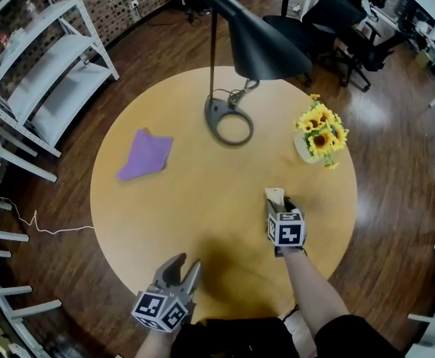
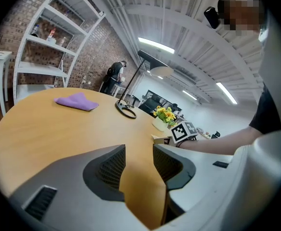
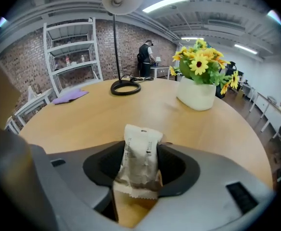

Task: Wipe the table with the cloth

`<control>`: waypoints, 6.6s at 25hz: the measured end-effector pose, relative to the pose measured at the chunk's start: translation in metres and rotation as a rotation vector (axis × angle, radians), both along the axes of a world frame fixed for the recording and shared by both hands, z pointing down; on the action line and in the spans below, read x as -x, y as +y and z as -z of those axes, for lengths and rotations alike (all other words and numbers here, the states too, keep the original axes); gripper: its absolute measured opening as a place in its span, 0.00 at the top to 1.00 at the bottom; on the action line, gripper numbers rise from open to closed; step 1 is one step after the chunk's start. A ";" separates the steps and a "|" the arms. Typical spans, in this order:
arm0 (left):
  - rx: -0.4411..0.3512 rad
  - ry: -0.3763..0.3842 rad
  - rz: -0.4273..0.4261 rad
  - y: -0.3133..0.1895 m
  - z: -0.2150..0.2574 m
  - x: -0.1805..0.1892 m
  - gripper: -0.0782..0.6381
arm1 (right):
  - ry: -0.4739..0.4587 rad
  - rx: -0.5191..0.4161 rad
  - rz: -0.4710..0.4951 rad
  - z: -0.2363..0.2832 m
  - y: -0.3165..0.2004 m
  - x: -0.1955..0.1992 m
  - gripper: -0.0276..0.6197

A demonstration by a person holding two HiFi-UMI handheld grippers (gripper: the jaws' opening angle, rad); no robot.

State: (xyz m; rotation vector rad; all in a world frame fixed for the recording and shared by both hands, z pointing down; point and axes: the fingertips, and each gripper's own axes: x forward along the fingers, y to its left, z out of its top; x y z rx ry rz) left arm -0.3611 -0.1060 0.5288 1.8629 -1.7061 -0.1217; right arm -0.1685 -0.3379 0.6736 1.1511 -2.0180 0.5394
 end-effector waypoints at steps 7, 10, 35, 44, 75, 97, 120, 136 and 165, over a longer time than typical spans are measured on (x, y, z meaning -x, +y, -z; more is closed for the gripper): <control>-0.042 -0.011 -0.091 0.014 0.002 -0.004 0.64 | -0.020 0.028 0.031 -0.010 0.080 -0.011 0.64; -0.064 -0.020 -0.168 0.019 0.008 -0.014 0.64 | -0.040 0.029 0.008 -0.007 0.122 -0.018 0.65; -0.084 -0.018 -0.939 0.058 -0.003 -0.362 0.64 | -0.165 -0.093 -0.721 0.019 0.335 -0.349 0.65; -0.015 -0.019 -1.075 0.071 -0.028 -0.470 0.64 | -0.164 0.047 -0.792 -0.031 0.375 -0.416 0.65; 0.267 -0.046 -1.056 0.110 -0.131 -0.501 0.64 | -0.165 0.301 -0.735 -0.156 0.381 -0.433 0.53; 0.156 -0.037 -1.007 0.100 -0.092 -0.482 0.71 | -0.278 0.106 -0.757 -0.087 0.371 -0.426 0.49; -0.355 -0.060 -0.271 0.026 0.124 -0.202 0.89 | -0.497 -0.479 -0.418 0.205 0.251 -0.327 0.95; -0.371 -0.063 -0.028 0.077 0.121 -0.087 0.89 | -0.563 -0.465 -0.259 0.224 0.234 -0.246 0.95; -0.337 -0.072 0.019 0.049 0.108 -0.051 0.89 | -0.538 -0.396 -0.251 0.214 0.214 -0.238 0.96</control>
